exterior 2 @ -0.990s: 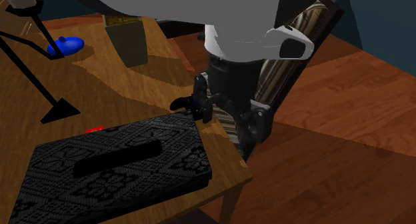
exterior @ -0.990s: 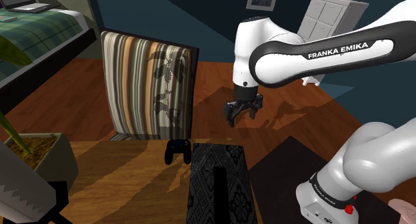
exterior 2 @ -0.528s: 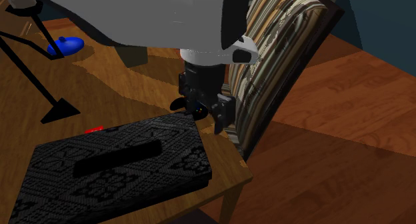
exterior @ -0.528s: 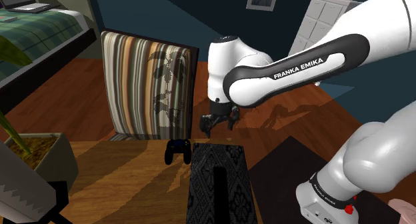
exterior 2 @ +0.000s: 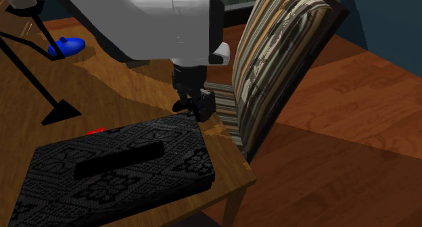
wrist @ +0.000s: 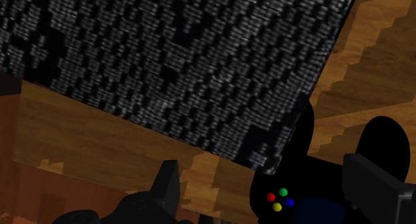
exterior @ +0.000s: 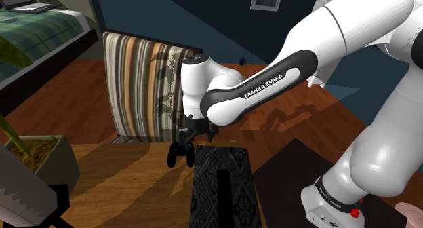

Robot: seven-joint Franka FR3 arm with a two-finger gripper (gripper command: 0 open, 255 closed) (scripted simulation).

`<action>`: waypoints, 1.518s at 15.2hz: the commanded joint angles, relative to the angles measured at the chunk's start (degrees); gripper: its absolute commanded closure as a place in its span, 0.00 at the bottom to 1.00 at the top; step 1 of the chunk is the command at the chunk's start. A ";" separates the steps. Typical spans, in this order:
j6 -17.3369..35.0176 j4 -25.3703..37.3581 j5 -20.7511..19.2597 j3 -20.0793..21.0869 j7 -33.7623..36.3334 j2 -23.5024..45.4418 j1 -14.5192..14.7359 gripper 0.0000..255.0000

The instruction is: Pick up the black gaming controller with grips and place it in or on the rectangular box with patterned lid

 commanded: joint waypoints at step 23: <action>6.41 3.55 -7.91 -1.81 7.70 10.86 3.45 1.00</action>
